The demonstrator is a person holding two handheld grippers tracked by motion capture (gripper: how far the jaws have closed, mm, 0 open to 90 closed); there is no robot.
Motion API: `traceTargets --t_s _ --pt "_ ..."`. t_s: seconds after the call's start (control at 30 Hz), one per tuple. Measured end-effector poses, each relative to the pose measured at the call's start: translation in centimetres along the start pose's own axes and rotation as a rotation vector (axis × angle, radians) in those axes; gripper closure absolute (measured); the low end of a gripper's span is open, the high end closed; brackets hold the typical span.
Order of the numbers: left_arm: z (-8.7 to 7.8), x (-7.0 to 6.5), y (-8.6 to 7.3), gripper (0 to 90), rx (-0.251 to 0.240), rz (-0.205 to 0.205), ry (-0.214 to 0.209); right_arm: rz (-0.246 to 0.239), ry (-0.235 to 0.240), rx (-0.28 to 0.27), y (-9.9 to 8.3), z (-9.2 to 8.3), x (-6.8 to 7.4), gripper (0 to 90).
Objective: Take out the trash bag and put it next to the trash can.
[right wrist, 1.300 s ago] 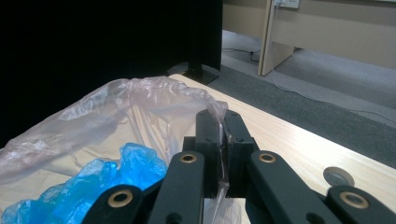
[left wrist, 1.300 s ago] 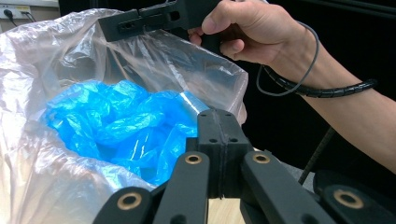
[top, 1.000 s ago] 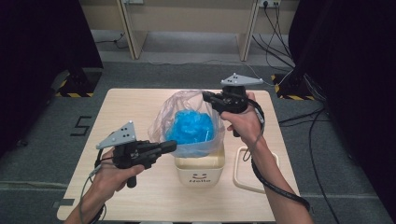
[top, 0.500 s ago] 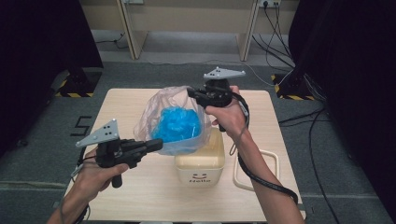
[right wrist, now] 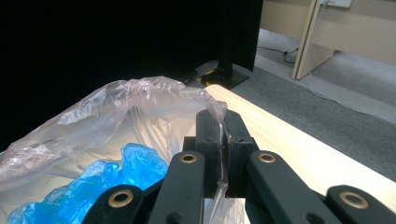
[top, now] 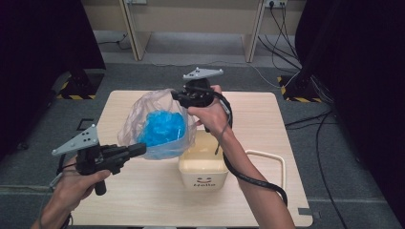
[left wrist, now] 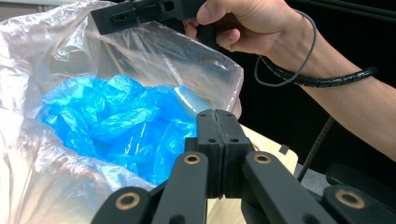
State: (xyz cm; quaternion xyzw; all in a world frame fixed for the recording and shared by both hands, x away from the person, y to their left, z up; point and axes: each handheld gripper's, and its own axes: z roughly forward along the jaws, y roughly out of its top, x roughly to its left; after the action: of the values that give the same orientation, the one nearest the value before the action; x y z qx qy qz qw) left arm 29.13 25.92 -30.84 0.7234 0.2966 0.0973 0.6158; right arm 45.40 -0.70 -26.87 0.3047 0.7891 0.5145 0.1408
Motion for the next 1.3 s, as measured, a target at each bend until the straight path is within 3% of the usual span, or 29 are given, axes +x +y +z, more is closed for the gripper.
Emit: traceTargets --t_s 0.57,1.3 --pt "-1.8 2.3 -3.6 87.7 0.036 -0.059 0.002 -0.007 0.032 0.074 -1.0 5.4 1.9 87.1" --pt "-2.9 5.9 -8.5 86.9 0.098 -0.148 0.057 0.004 0.021 0.216 -3.7 12.3 3.3 86.5"
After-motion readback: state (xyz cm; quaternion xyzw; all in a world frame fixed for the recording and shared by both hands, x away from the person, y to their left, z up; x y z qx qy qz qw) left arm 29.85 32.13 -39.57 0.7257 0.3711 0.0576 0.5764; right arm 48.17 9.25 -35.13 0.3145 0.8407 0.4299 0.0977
